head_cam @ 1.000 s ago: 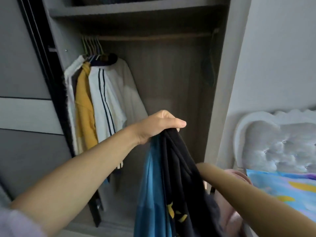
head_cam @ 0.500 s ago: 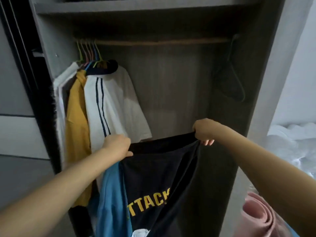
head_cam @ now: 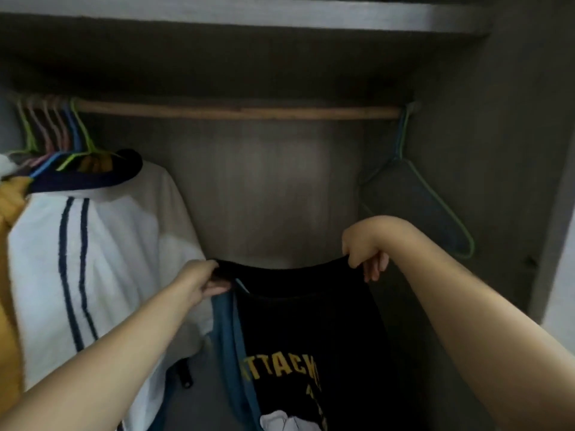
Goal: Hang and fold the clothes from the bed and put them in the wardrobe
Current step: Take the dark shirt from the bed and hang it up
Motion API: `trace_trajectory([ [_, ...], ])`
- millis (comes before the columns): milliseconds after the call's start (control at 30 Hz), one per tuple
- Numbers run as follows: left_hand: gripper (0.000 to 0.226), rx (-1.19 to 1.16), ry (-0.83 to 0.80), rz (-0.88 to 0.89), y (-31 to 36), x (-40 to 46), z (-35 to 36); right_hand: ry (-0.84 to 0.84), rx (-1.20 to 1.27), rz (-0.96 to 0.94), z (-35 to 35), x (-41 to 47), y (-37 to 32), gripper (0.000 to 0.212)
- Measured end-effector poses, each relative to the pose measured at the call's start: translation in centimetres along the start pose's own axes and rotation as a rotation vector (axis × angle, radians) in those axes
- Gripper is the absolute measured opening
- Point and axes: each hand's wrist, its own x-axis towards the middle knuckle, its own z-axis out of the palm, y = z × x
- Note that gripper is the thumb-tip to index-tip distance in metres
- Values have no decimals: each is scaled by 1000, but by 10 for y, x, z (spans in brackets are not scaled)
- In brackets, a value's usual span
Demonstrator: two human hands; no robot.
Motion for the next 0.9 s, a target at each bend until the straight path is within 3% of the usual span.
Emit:
trace_trajectory([
  [67, 22, -76, -49, 46, 10, 8, 25, 74, 43, -24, -11, 7, 4, 29],
  [100, 24, -103, -78, 57, 16, 11, 37, 190, 79, -35, -18, 8, 9, 28],
  [233, 25, -51, -234, 60, 31, 13, 82, 1117, 135, 161, -56, 3, 34, 21],
  [267, 25, -18, -281, 51, 31, 12, 91, 1226, 132, 238, -63, 0, 42, 22],
  [400, 24, 18, -372, 18, 37, 17, 107, 1117, -11, 471, -68, 6, 63, 34],
  [600, 24, 9, -390, 9, 52, 46, 80, 1151, -86, 493, -63, 23, 72, 27],
  [733, 25, 19, -389, 3, 58, 64, 60, 1308, 57, 381, -66, 28, 63, 25],
  [833, 24, 27, -403, -4, 61, 73, 51, 1491, 332, 247, -43, 35, 52, 17],
  [900, 24, 58, -409, 0, 62, 75, 48, 1521, 554, 144, -13, 43, 44, 18],
])
